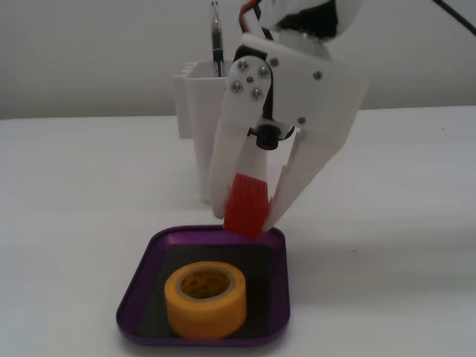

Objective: Pick up the red cube and place it in the box.

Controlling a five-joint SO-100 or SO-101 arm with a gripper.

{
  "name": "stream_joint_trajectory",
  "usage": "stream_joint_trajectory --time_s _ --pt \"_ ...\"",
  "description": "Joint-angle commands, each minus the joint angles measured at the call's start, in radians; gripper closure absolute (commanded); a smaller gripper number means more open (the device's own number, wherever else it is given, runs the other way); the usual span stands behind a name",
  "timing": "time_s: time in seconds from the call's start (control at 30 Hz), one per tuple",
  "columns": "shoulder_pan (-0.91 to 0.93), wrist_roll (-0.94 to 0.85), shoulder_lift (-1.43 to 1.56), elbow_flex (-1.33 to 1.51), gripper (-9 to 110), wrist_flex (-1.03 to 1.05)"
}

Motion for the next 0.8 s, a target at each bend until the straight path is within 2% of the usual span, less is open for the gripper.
stream_joint_trajectory --time_s 0.0,0.77 --pt "0.025 0.003 -0.008 -0.051 102 -0.008" --pt "-0.028 0.002 -0.031 -0.04 102 -0.025"
